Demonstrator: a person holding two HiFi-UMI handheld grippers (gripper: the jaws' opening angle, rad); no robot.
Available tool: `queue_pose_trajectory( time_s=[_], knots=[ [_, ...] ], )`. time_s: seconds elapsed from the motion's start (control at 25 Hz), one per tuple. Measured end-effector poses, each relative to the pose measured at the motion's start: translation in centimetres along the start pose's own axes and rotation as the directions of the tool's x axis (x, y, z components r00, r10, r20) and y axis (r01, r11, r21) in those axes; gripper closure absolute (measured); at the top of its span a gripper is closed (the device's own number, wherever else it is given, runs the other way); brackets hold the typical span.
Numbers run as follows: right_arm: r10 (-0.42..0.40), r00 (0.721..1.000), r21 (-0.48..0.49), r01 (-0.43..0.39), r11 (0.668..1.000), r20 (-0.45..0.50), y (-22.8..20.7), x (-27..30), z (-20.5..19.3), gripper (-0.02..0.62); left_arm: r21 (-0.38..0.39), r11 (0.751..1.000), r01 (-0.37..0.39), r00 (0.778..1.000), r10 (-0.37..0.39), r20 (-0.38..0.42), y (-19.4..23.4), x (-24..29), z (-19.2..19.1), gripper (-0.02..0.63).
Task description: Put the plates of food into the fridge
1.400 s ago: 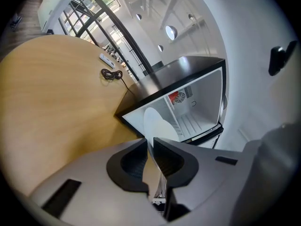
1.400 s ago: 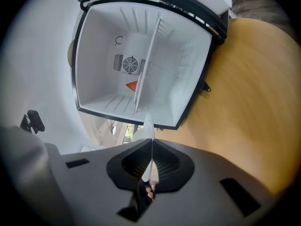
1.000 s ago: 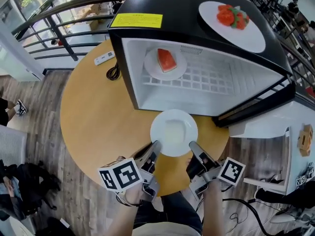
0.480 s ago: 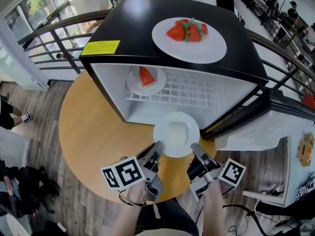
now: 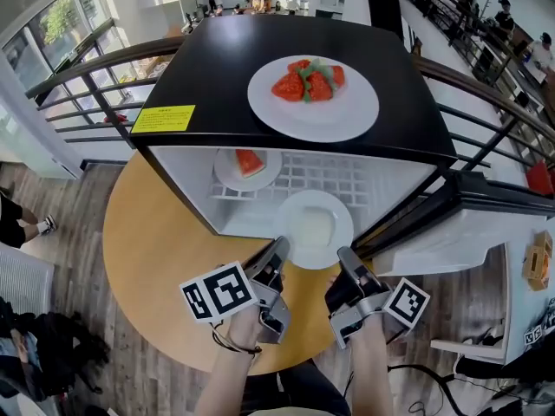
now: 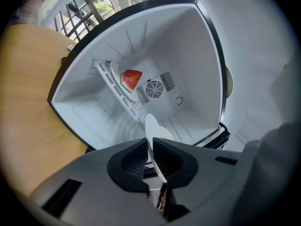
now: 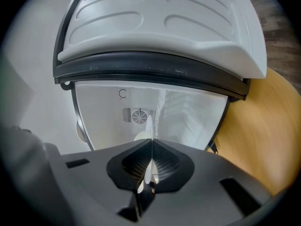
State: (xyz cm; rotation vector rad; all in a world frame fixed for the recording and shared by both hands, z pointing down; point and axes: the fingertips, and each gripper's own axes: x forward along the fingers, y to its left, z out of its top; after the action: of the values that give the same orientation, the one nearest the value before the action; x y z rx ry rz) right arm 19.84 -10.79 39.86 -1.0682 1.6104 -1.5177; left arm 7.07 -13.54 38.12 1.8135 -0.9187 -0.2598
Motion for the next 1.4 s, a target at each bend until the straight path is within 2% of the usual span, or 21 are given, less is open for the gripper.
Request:
queue_pose_trajectory(
  time_s=[0.32, 0.56, 0.8, 1.08, 1.24, 1.4],
  knots=[
    [0.000, 0.989, 0.019, -0.003, 1.000, 0.147, 0.0, 2.5, 2.8, 0.578, 0.006, 1.000, -0.001, 1.000, 0.001, 0.016, 0.0, 4.5, 2.8, 0.572],
    [-0.003, 0.973, 0.090, -0.018, 0.996, 0.229, -0.5, 3.4, 3.9, 0.578, 0.017, 1.000, -0.001, 1.000, 0.002, -0.009, -0.2, 6.7, 3.9, 0.572],
    [-0.014, 0.959, 0.068, -0.006, 0.998, 0.284, -0.1, 4.2, 5.3, 0.578, 0.041, 0.999, -0.013, 1.000, 0.014, -0.025, -0.2, 8.5, 4.5, 0.571],
    [-0.029, 0.946, 0.078, 0.003, 0.997, 0.324, -0.5, 5.2, 5.8, 0.577, 0.130, 0.990, -0.048, 0.997, 0.056, -0.062, 0.6, 9.4, 4.5, 0.565],
    [-0.030, 0.936, 0.086, 0.000, 0.996, 0.351, -0.4, 5.7, 6.2, 0.577, 0.200, 0.977, -0.072, 0.993, 0.089, -0.077, 0.7, 9.6, 4.5, 0.548],
    [-0.037, 0.923, 0.076, 0.009, 0.997, 0.382, -0.3, 6.1, 6.7, 0.577, 0.212, 0.974, -0.073, 0.993, 0.092, -0.077, 0.6, 9.3, 4.4, 0.541]
  ],
)
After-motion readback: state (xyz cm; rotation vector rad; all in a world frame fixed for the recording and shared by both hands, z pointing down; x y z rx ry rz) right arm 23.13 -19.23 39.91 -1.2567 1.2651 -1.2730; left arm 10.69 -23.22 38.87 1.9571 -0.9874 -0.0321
